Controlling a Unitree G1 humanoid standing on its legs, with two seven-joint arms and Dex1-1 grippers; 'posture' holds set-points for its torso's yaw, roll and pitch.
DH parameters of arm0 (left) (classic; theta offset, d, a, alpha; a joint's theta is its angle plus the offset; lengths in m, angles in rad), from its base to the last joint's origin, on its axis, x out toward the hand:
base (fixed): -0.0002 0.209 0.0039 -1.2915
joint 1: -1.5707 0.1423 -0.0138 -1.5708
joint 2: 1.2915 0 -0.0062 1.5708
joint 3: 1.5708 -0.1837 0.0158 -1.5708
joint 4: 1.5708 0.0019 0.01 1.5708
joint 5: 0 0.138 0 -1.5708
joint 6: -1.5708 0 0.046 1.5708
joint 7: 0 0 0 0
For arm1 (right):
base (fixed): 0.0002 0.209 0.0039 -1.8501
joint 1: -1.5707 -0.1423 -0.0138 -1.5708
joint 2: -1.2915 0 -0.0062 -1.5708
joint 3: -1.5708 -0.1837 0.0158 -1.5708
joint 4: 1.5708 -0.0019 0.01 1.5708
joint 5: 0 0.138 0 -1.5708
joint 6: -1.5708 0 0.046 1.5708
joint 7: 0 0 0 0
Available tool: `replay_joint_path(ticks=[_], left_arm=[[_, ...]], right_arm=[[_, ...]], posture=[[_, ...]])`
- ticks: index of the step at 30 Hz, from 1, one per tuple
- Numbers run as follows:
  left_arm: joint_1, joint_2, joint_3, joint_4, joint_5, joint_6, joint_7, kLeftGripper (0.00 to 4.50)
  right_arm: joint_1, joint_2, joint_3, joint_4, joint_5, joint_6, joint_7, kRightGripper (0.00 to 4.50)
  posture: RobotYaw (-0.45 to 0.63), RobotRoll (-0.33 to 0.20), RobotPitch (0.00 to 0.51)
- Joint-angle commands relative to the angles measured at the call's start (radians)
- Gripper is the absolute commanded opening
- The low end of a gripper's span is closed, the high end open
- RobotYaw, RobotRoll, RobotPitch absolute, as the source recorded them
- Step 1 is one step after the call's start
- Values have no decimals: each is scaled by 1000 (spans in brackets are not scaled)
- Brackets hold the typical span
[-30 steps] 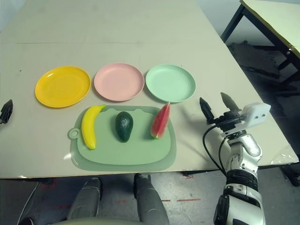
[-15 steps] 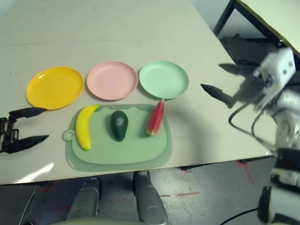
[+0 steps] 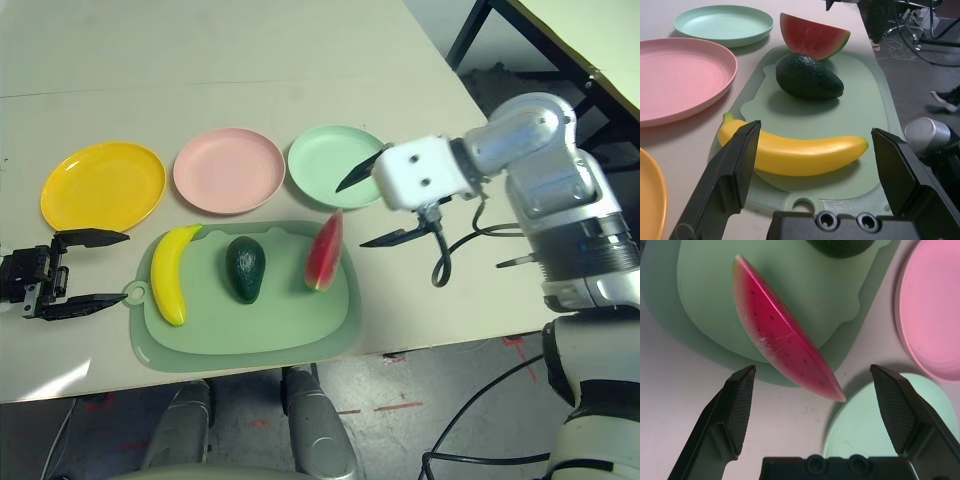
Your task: Place the fruits into color-matched plates.
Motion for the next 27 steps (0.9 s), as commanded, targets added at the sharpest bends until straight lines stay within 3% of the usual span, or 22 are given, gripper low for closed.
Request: replay_joint_path(ticks=[1, 13, 27], left_arm=[[12, -18, -5, 7, 23, -38, 1, 4500], [-32, -13, -3, -48, 10, -28, 12, 4500], [-52, 9, 13, -30, -1, -1, 13, 4500]], right_arm=[[-51, 43, 69, 60, -40, -77, 10, 4486], [-83, 118, 154, 163, -116, -108, 10, 4486], [-75, 252, 133, 312, -238, -141, 10, 4486]], posture=[[-13, 0, 229], [3, 0, 232], [9, 0, 243]])
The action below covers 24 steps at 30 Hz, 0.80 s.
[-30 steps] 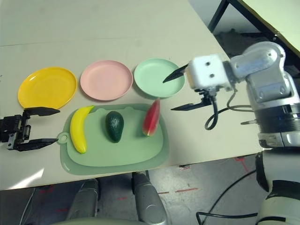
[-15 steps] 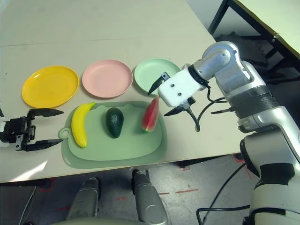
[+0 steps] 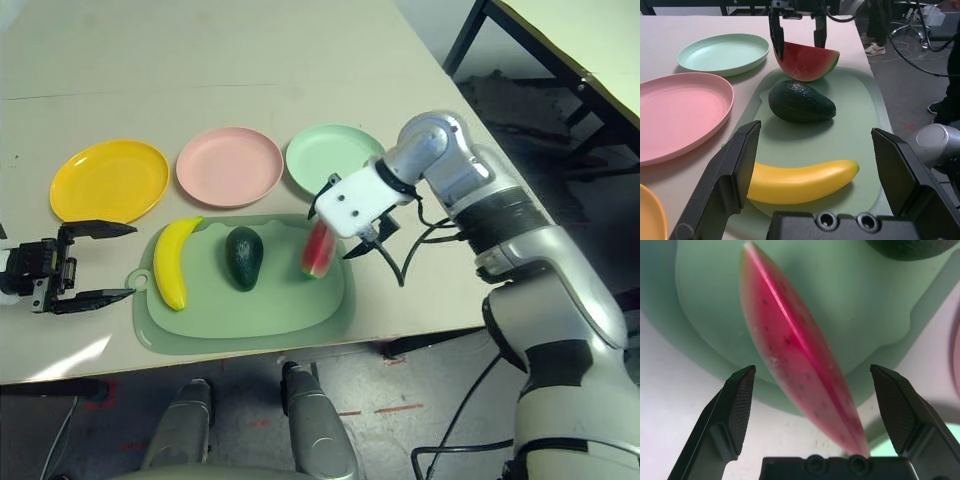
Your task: Place the fruits into color-matched plates.
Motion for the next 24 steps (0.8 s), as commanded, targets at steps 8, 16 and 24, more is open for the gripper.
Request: replay_joint_path(ticks=[8, 16, 24], left_arm=[[16, 34, 30, -4, -4, 4, -4, 4500], [18, 43, 45, -3, 0, 0, -4, 4500], [2, 49, 45, 19, 8, -12, -7, 4500]], right_arm=[[24, 50, -22, 84, -98, -25, 9, 4486], [23, 56, 11, 110, -76, -6, 9, 2993], [19, 40, 34, 85, -42, 38, 9, 2232]], posture=[[31, 0, 248], [35, 0, 250], [32, 0, 243]])
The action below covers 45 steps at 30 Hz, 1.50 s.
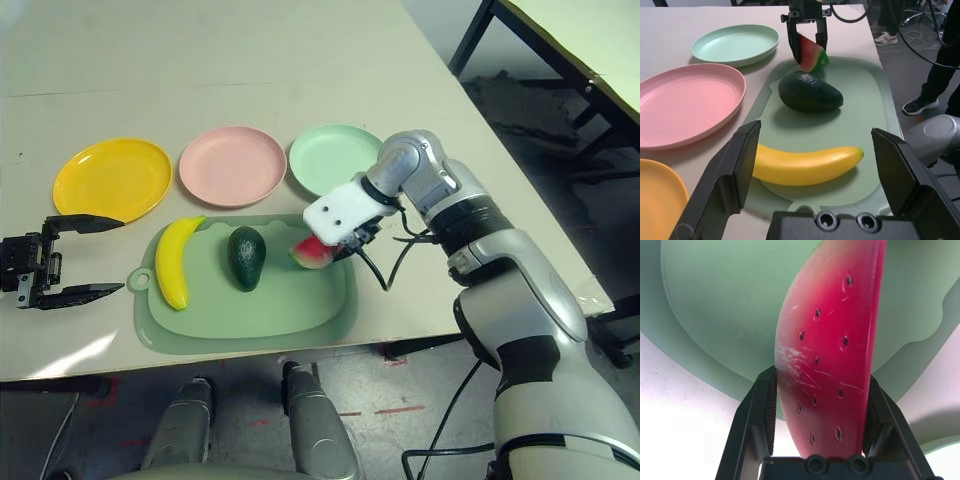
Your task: Place the fruits into color-matched plates.
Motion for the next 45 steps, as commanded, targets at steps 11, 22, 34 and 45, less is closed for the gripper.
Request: replay_joint_path(ticks=[11, 22, 34, 45], left_arm=[[-26, 6, 0, 39, 17, -29, -11, 4500], [16, -27, 20, -2, 9, -26, 60, 4500], [23, -45, 23, -36, 70, -30, 228, 4500], [90, -33, 35, -98, 65, -3, 266, 4500]], right_arm=[[-60, -138, 132, -309, 317, 305, 6, 2232], [-189, 38, 12, -51, 212, 278, -8, 2232], [-304, 388, -121, 449, -40, 70, -311, 2232], [-349, 497, -153, 603, -219, 93, -627, 2232]], posture=[[18, 0, 233], [25, 0, 231], [79, 0, 238], [105, 0, 247]])
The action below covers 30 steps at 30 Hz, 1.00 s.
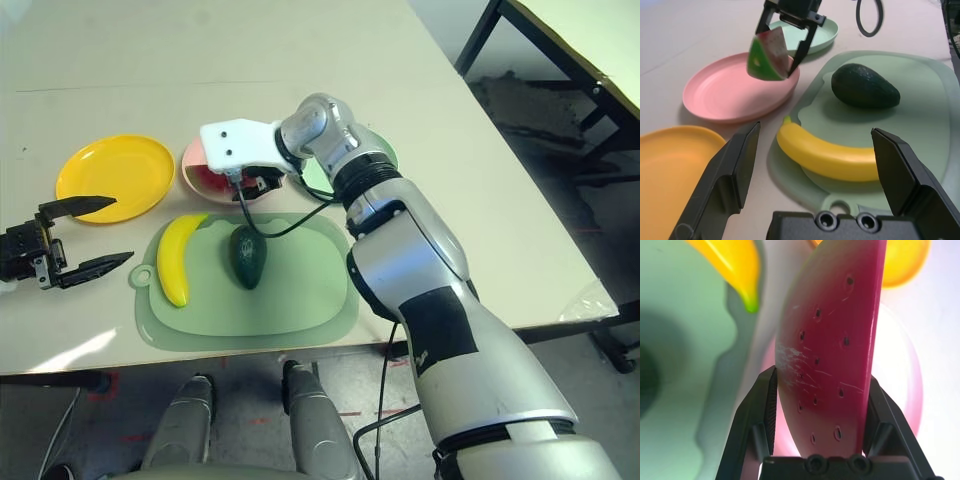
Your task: Place the fruits into color-matched plates.
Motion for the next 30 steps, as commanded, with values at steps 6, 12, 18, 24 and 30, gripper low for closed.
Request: replay_joint_path(ticks=[6, 12, 18, 24, 30], left_arm=[[20, 5, 3, -25, 19, 1, 19, 4500], [4, 3, -3, -4, 49, -29, 32, 4500], [0, 12, 8, 24, 69, -67, 27, 4500], [-14, 21, 2, 56, 71, -87, 18, 4500], [-36, 25, -13, 71, 58, -80, -20, 4500]], right_arm=[[-2, 31, -32, 42, -103, 34, -103, 2232], [15, 34, -40, 49, -144, 26, -114, 2232], [4, 2, -53, 49, -164, -2, -101, 4469], [-29, -38, -56, 36, -176, -52, -72, 4469], [-86, -109, -65, -40, -151, -258, 122, 4469]], posture=[[110, 0, 244], [108, 0, 242], [107, 0, 236], [88, 0, 230], [64, 0, 231]])
